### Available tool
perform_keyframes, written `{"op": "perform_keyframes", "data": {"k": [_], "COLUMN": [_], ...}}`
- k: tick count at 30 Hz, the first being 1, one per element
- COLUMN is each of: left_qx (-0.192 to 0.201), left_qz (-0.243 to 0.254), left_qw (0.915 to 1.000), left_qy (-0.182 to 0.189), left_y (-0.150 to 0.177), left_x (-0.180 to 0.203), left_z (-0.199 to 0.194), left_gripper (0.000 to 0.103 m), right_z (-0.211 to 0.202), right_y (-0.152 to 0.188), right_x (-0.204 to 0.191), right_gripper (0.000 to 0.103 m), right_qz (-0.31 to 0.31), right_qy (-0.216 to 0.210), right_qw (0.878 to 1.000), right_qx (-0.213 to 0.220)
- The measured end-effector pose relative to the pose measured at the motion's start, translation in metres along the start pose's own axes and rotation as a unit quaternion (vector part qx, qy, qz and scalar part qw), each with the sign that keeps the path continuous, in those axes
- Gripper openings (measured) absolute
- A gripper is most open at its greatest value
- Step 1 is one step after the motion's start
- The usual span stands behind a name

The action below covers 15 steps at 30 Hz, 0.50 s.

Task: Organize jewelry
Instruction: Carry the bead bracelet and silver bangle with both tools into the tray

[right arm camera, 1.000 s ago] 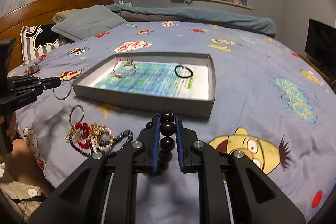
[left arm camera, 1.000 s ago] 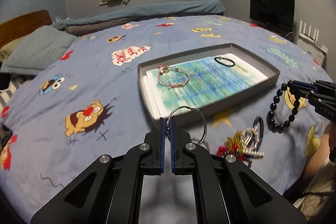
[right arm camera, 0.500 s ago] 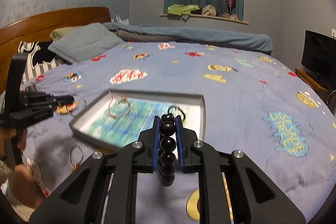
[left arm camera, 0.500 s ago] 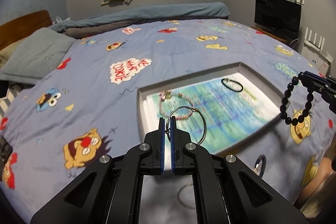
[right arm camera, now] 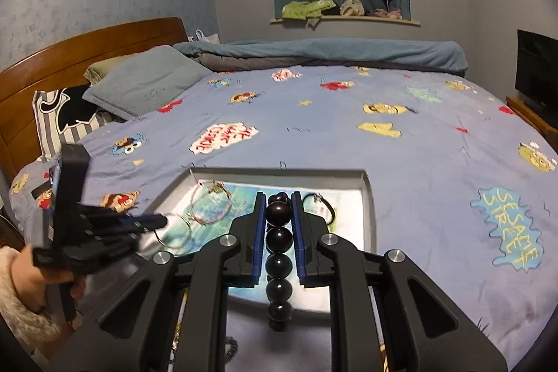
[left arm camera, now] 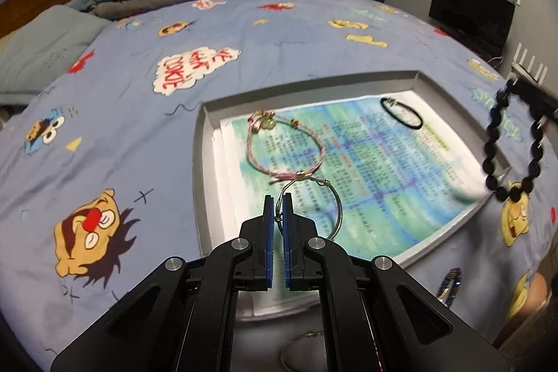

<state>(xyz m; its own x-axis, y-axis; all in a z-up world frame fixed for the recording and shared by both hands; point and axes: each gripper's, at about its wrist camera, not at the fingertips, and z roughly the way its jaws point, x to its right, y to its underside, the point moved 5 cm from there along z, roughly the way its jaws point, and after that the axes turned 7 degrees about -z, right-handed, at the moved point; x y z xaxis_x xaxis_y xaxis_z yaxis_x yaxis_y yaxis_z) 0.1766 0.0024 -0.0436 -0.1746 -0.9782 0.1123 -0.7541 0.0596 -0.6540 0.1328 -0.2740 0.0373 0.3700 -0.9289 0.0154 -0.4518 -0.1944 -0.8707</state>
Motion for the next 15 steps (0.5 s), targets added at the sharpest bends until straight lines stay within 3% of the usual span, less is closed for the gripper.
{"op": "perform_keyframes", "data": {"k": [8, 15], "left_qx": [-0.014, -0.027], "left_qz": [0.006, 0.005], "left_qw": [0.9998, 0.9996], "left_qy": [-0.012, -0.01], "left_y": [0.001, 0.005], "left_x": [-0.004, -0.007], "left_z": [0.007, 0.01], "left_gripper": [0.005, 0.005], "right_z": [0.007, 0.037], "right_y": [-0.009, 0.027], "right_x": [-0.003, 0.023], "right_gripper": [0.014, 0.014], "right_qz": [-0.001, 0.035], "right_qy": [-0.002, 0.016], "right_qw": [1.0, 0.998], "right_qx": [0.006, -0.054]}}
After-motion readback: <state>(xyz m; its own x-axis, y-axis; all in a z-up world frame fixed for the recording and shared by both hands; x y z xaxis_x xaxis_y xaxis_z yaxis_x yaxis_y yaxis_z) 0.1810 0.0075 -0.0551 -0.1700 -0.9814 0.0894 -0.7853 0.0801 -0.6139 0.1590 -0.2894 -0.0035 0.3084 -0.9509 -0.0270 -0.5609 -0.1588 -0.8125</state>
